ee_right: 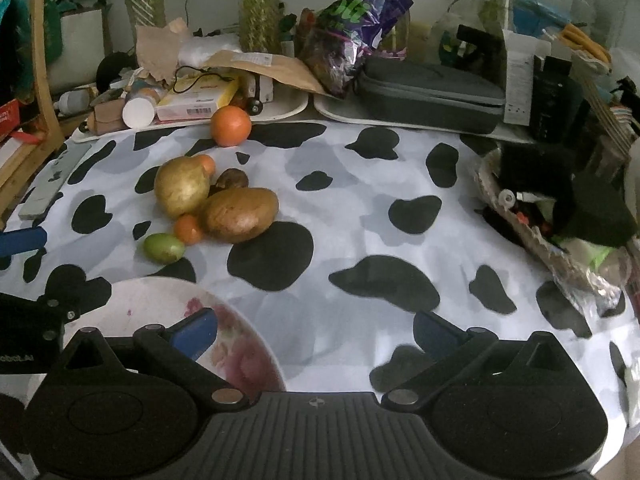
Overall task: Organize fruits
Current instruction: 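Close the left gripper on the green lime while the right gripper approaches the brown fruit, then grasp the large brown potato-like fruit with the right gripper while the left holds the lime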
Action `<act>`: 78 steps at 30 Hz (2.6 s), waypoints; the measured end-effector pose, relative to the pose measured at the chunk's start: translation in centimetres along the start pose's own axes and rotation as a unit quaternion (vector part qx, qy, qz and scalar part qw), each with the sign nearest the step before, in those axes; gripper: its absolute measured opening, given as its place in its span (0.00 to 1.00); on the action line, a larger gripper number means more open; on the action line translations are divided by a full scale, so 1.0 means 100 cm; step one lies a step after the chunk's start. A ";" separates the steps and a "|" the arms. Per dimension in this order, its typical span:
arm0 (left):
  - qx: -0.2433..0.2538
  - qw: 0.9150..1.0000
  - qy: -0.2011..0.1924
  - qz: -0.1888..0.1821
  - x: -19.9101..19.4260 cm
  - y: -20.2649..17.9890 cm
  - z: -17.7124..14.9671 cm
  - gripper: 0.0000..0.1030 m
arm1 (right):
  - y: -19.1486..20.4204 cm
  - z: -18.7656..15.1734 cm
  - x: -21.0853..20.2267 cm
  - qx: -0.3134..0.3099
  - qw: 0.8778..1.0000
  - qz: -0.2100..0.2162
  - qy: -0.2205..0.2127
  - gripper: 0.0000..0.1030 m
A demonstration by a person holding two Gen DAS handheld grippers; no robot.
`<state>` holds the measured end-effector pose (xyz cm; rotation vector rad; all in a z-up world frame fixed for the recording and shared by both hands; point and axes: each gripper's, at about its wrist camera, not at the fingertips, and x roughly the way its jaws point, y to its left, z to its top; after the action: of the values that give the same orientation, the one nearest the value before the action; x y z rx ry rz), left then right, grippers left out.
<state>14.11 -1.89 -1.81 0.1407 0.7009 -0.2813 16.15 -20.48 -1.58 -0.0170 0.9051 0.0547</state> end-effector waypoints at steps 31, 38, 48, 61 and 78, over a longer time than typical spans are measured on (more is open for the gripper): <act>0.038 0.985 0.091 -0.143 0.080 0.016 0.025 0.56 | -0.010 0.047 0.047 -0.016 1.000 0.008 0.003 1.00; 0.057 0.986 0.082 -0.132 0.078 0.015 0.023 0.43 | -0.009 0.049 0.052 -0.013 1.000 0.013 0.005 1.00; 0.094 0.986 0.053 -0.127 0.067 0.010 0.021 0.30 | -0.002 0.047 0.056 -0.020 0.999 0.025 0.008 1.00; 0.086 0.991 0.029 -0.099 0.058 0.025 0.022 0.30 | 0.006 0.057 0.076 -0.041 0.992 0.121 -0.005 1.00; 0.075 0.994 0.035 -0.075 0.056 0.045 0.017 0.30 | 0.014 0.072 0.111 -0.087 0.979 0.186 -0.009 0.86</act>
<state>20.62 0.86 -4.00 0.2425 0.7611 -0.4753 28.56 -18.32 -5.86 -0.0090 0.8742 0.4819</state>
